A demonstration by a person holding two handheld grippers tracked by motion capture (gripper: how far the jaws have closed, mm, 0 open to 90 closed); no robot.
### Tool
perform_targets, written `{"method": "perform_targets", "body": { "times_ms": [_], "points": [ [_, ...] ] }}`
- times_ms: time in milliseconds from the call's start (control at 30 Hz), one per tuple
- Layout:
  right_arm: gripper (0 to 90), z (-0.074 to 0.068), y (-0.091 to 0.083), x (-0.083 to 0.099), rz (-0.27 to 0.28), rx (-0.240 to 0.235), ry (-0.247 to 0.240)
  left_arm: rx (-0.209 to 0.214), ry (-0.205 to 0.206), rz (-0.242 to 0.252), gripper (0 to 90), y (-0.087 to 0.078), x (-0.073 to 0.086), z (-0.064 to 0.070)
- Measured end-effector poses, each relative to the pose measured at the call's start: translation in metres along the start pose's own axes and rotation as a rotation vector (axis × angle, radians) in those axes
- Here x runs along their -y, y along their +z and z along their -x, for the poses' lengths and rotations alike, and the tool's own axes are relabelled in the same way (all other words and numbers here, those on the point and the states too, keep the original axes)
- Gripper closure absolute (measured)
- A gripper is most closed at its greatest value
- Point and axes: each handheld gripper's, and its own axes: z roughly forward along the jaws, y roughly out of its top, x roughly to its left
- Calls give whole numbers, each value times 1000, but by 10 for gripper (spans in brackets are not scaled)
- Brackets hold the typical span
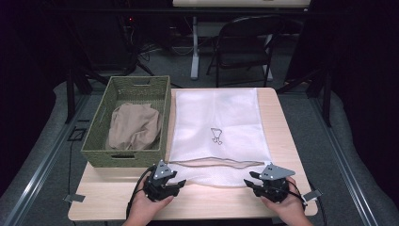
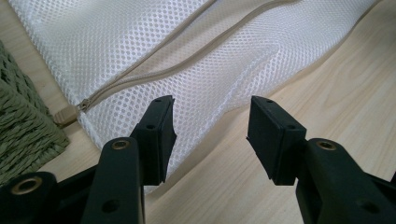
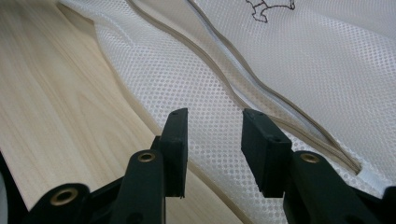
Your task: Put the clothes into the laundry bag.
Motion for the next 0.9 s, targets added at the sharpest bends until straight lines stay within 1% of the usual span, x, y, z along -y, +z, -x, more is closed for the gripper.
{"method": "perform_targets", "body": {
  "times_ms": [33, 67, 133, 167, 200, 267, 300, 333, 367, 500, 567, 700, 833, 900],
  "points": [
    [604, 0, 0, 0, 4, 1, -1, 0, 4, -2, 519, -1, 0, -1],
    [598, 0, 0, 0, 7, -5, -5, -2, -9, 1, 522, -2, 1, -1],
    [595, -1, 0, 0, 7, -11, -11, -3, -7, -1, 536, -3, 1, -3],
    [592, -1, 1, 0, 11, -9, -18, -7, -20, 12, 536, -3, 1, -3],
    [590, -2, 1, 0, 13, -7, -28, -6, -24, 17, 534, -6, 1, -5],
    [592, -3, 2, -1, 15, -13, -28, 0, -31, 21, 527, -8, 2, -6],
    [592, -4, 2, -1, 13, -16, -29, -5, -30, 31, 527, -8, 2, -6],
    [592, -4, 2, -1, 11, -20, -31, 7, -37, 31, 528, -9, 1, -5],
    [592, -4, 2, -1, 11, -20, -31, 7, -37, 31, 529, -9, 1, -5],
    [586, -6, 2, -1, 10, -22, -41, -10, -44, 70, 537, -13, -1, -4],
    [583, -6, 2, -1, 18, -27, -39, -7, -43, 70, 536, -14, -1, -4],
    [577, -5, 1, -1, 25, -28, -34, -14, -24, 52, 522, -15, -1, -3],
    [573, -5, 2, -1, 25, -32, -34, -31, 1, 37, 521, -15, -2, -1],
    [572, -5, 2, -1, 28, -40, -35, -39, 4, 47, 512, -15, -3, 1]
  ]
}}
